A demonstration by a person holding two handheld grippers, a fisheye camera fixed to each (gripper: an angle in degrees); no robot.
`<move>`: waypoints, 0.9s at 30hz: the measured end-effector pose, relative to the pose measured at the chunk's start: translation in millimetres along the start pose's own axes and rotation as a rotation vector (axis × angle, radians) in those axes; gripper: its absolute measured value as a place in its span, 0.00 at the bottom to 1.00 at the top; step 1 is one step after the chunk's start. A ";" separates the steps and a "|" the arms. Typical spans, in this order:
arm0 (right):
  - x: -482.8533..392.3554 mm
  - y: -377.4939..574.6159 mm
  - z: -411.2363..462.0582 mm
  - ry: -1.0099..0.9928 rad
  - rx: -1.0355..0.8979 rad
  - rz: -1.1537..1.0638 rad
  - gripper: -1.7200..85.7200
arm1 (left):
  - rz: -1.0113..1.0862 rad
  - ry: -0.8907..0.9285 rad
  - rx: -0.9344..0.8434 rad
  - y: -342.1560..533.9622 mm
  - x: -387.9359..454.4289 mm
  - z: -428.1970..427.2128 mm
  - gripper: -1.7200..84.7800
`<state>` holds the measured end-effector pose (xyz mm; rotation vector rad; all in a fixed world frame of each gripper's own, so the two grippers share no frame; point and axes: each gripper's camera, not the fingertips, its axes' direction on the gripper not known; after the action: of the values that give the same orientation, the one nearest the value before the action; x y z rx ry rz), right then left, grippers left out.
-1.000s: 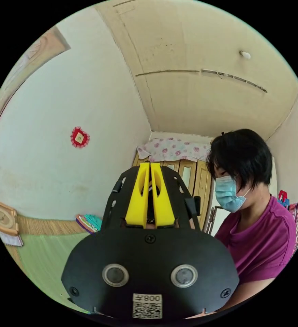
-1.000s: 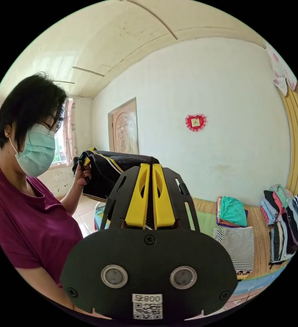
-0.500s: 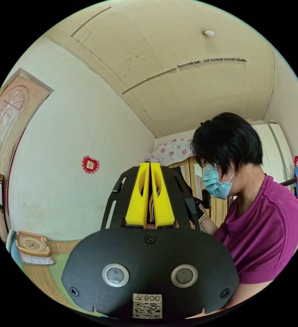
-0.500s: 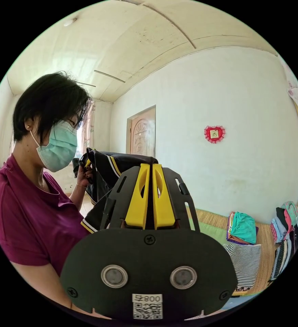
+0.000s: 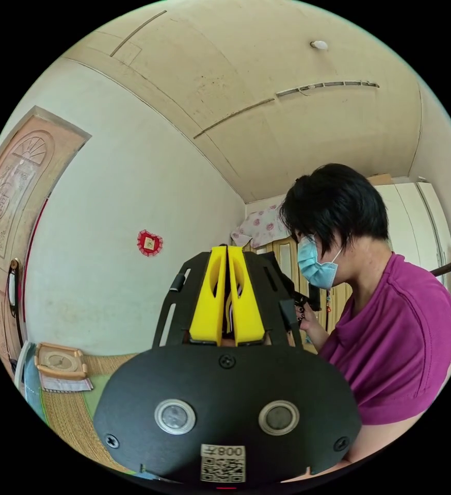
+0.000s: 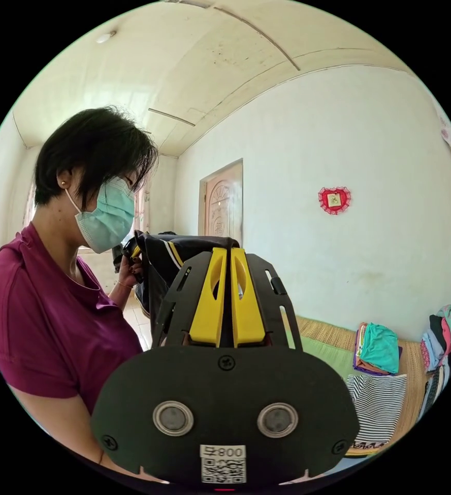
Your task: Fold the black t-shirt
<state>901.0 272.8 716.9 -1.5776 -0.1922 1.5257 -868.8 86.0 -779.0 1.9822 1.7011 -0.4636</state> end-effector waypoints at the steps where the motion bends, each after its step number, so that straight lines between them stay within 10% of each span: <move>1: 3.0 0.7 4.3 -0.002 -0.001 0.003 0.03 | -0.001 -0.004 -0.004 1.7 -8.6 3.4 0.02; 15: 161.7 14.3 214.4 0.053 -0.144 0.127 0.03 | -0.084 -0.180 -0.239 65.4 -226.2 140.8 0.02; 27: 422.6 214.5 591.4 0.184 -0.803 0.618 0.06 | -0.687 -0.504 -0.769 395.6 -589.6 295.7 0.07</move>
<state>389.3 711.5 370.4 -2.5800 -0.2447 1.8710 -562.4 -606.7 -645.3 0.6556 1.7960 -0.3948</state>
